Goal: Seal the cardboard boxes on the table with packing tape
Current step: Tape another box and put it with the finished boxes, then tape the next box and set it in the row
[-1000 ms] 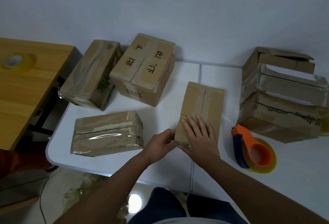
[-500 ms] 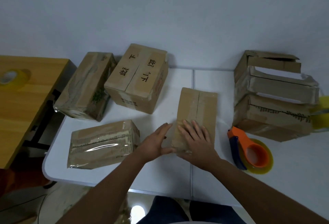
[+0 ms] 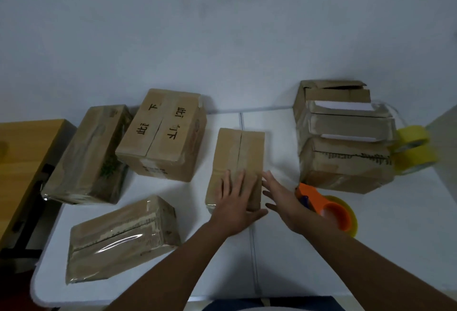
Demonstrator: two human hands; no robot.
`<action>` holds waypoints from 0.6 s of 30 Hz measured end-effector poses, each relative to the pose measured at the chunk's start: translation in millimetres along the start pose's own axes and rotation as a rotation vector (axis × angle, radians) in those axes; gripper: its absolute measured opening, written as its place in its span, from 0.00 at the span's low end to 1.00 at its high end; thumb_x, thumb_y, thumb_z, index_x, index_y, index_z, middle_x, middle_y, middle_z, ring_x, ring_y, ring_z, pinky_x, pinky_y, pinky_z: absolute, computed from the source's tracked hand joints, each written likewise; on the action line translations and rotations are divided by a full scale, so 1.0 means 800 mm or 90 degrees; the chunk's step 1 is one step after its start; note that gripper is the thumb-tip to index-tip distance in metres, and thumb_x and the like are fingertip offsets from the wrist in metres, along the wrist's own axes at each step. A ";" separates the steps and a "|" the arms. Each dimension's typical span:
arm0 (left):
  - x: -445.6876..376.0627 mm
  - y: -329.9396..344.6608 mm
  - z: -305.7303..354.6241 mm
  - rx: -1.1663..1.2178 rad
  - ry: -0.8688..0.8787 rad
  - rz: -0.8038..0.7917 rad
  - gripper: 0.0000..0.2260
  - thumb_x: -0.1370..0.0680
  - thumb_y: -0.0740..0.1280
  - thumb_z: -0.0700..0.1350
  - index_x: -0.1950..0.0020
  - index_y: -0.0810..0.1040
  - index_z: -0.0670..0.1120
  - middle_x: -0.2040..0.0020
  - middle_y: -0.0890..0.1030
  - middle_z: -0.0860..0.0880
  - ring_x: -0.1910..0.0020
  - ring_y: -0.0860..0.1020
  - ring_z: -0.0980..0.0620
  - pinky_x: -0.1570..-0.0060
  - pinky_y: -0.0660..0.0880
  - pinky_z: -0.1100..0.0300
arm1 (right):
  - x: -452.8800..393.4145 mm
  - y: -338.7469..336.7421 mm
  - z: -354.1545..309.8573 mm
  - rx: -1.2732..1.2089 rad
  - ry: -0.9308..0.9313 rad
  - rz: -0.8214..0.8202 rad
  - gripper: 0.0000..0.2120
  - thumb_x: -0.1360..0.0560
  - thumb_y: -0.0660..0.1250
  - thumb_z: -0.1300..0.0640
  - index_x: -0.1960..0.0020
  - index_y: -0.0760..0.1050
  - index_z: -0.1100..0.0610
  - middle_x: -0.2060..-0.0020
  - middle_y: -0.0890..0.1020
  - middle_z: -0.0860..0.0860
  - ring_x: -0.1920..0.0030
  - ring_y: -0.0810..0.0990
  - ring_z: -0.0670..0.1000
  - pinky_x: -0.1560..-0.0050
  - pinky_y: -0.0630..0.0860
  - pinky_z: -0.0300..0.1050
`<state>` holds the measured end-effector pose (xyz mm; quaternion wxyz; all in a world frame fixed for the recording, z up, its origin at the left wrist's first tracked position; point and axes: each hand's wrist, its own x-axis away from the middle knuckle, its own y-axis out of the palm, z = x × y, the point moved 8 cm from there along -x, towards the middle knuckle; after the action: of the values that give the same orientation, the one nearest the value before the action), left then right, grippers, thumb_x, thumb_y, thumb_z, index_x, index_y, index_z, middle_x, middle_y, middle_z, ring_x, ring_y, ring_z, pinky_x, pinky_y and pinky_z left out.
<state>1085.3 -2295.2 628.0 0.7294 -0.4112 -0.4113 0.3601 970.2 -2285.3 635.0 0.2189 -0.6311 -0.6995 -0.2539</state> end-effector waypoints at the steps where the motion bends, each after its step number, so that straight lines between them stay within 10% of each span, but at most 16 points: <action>1: -0.012 -0.003 0.002 -0.015 -0.004 -0.012 0.41 0.24 0.56 0.71 0.20 0.38 0.58 0.20 0.33 0.49 0.24 0.28 0.39 0.26 0.32 0.43 | -0.006 -0.008 -0.005 0.018 -0.007 0.020 0.27 0.21 0.51 0.33 0.24 0.62 0.42 0.30 0.68 0.43 0.32 0.69 0.48 0.35 0.68 0.49; 13: -0.153 -0.081 -0.034 -0.051 -0.025 0.013 0.27 0.18 0.60 0.44 0.20 0.58 0.52 0.18 0.44 0.54 0.20 0.44 0.40 0.24 0.45 0.42 | -0.016 -0.132 -0.018 0.147 -0.038 0.235 0.14 0.19 0.62 0.52 0.36 0.76 0.56 0.48 0.82 0.50 0.48 0.81 0.51 0.40 0.76 0.58; 18: -0.151 -0.074 -0.021 -0.031 0.003 0.060 0.23 0.18 0.58 0.43 0.22 0.61 0.51 0.18 0.49 0.53 0.20 0.46 0.40 0.24 0.45 0.42 | 0.026 -0.177 0.006 0.436 -0.034 0.342 0.12 0.18 0.59 0.50 0.56 0.74 0.54 0.64 0.78 0.49 0.64 0.75 0.46 0.63 0.70 0.40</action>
<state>1062.8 -2428.8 638.8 0.7024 -0.4487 -0.3983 0.3831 826.9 -2276.3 633.1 0.4554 -0.6881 -0.5600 0.0750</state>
